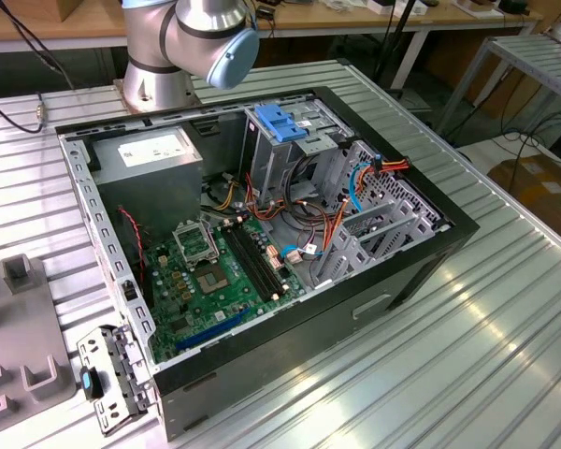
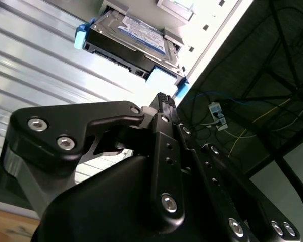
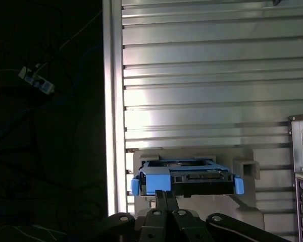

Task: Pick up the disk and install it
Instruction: 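Pick up the disk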

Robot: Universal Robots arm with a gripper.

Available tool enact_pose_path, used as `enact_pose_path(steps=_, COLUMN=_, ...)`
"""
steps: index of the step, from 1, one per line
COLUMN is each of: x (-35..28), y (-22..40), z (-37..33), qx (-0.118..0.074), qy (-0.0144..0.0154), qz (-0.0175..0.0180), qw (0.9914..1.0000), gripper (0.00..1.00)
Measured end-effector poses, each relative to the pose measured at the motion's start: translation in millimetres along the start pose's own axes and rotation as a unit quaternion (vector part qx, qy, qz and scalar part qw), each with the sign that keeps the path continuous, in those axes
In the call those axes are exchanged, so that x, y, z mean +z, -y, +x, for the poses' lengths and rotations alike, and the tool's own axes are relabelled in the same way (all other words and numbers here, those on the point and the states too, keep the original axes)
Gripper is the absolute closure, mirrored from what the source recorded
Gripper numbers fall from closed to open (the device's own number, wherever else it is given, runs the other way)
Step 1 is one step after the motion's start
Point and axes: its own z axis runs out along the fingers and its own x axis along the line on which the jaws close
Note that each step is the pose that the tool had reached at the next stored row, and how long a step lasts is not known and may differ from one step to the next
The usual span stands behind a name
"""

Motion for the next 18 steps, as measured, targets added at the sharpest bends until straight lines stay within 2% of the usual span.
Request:
enact_pose_path(steps=4, x=0.0, y=0.0, z=0.0, qx=-0.011, qy=-0.0004, qz=0.0006, qw=0.99994, gripper=0.89)
enact_pose_path(steps=5, x=0.0, y=0.0, z=0.0, qx=-0.024, qy=-0.0009, qz=0.0012, qw=0.99972, gripper=0.89)
enact_pose_path(steps=7, x=0.0, y=0.0, z=0.0, qx=-0.049, qy=-0.002, qz=0.0025, qw=0.99879, gripper=0.89)
enact_pose_path(steps=8, x=0.0, y=0.0, z=0.0, qx=-0.073, qy=-0.0029, qz=0.0037, qw=0.99732, gripper=0.89)
enact_pose_path(steps=9, x=0.0, y=0.0, z=0.0, qx=-0.081, qy=-0.0032, qz=0.0041, qw=0.99672, gripper=0.89)
enact_pose_path(steps=14, x=0.0, y=-0.1, z=-0.1, qx=-0.093, qy=-0.0038, qz=0.0051, qw=0.99567, gripper=0.89)
enact_pose_path(steps=17, x=0.1, y=-0.1, z=-0.1, qx=-0.105, qy=-0.0042, qz=0.0057, qw=0.99445, gripper=0.89)
enact_pose_path(steps=18, x=0.0, y=-0.2, z=-0.3, qx=-0.113, qy=-0.0045, qz=0.0061, qw=0.99356, gripper=0.89)
